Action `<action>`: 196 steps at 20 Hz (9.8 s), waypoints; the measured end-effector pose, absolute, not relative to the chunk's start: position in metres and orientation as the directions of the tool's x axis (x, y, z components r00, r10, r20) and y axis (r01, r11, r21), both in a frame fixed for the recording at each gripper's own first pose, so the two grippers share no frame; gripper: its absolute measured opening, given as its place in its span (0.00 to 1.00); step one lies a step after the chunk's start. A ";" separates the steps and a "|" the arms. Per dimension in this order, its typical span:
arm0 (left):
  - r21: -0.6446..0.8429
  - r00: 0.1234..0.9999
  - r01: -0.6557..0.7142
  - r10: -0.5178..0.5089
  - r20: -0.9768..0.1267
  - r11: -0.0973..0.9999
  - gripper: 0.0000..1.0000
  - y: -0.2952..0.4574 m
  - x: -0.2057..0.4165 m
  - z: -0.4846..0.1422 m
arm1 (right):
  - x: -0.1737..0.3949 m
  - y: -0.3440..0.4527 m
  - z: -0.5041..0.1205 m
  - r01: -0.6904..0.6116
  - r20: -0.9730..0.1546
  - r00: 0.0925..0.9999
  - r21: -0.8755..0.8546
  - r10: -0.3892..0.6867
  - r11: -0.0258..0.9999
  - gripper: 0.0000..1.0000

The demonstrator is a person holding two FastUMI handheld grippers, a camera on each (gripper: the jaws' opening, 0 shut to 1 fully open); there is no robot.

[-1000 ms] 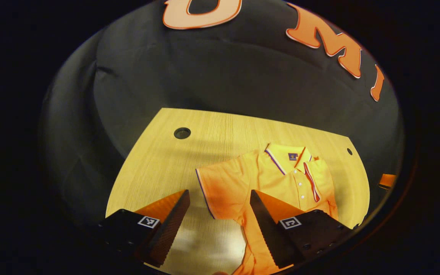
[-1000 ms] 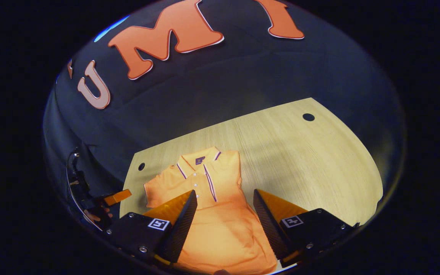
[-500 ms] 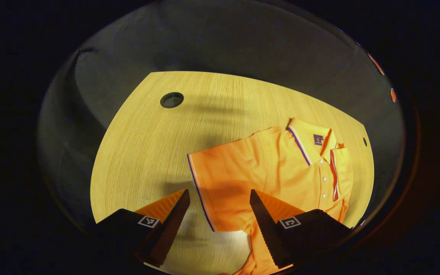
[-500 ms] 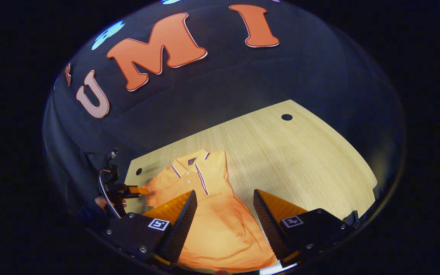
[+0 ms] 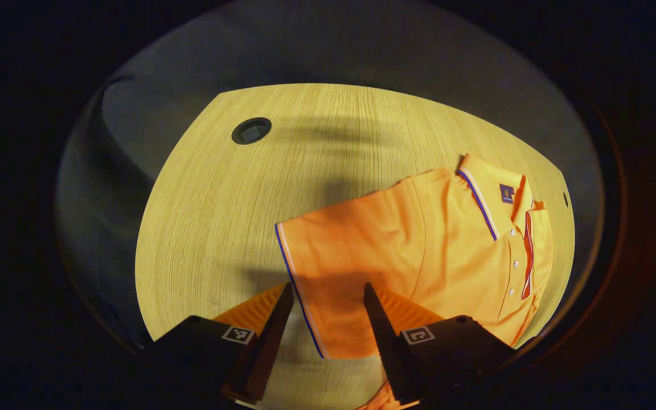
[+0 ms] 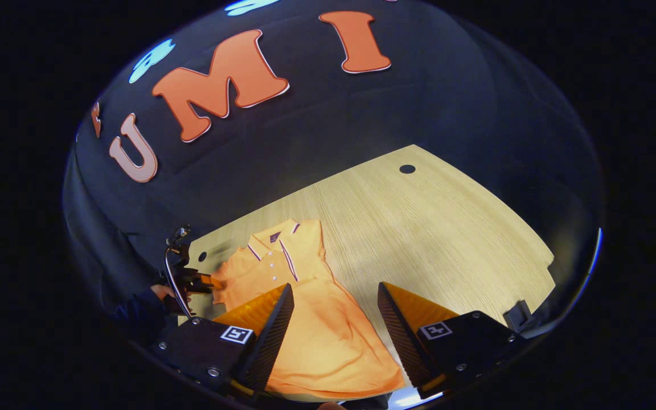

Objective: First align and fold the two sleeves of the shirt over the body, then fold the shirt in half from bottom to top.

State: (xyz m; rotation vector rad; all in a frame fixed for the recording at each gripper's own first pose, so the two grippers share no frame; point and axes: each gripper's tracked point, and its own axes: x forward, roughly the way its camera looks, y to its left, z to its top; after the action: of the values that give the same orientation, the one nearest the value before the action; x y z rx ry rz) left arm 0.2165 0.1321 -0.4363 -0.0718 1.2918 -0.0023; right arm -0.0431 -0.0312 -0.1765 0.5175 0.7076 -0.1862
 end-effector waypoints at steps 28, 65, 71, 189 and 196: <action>-0.203 0.565 0.482 -0.479 -0.672 0.853 0.82 -0.029 0.231 -0.272 | -0.061 -0.032 -0.187 0.367 -0.661 0.750 0.398 -0.014 0.841 0.91; -0.020 0.778 0.092 -0.084 -0.622 0.996 0.98 0.057 -0.117 -0.264 | -0.190 0.017 -0.307 -0.034 -0.704 0.683 0.237 0.196 0.971 0.99; -0.069 0.591 0.127 -0.131 -0.796 0.990 0.98 0.055 -0.125 -0.307 | -0.206 0.019 -0.341 0.015 -0.791 0.581 0.247 0.193 0.969 0.99; -0.040 0.989 0.091 -0.095 -0.117 0.995 0.98 0.009 0.001 0.048 | -0.063 0.026 -0.020 -0.109 -0.111 0.986 0.135 0.124 0.985 0.97; -0.009 0.993 0.092 -0.092 -0.070 0.996 0.98 -0.001 -0.030 0.046 | -0.089 0.039 -0.021 -0.138 -0.043 0.989 0.119 0.144 0.983 0.97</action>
State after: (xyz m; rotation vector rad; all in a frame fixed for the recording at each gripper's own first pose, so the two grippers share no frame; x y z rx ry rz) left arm -0.0296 -0.0006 0.0461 -0.0059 0.0708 -0.0924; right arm -0.0886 0.0393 -0.0211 0.1163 0.0516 0.1418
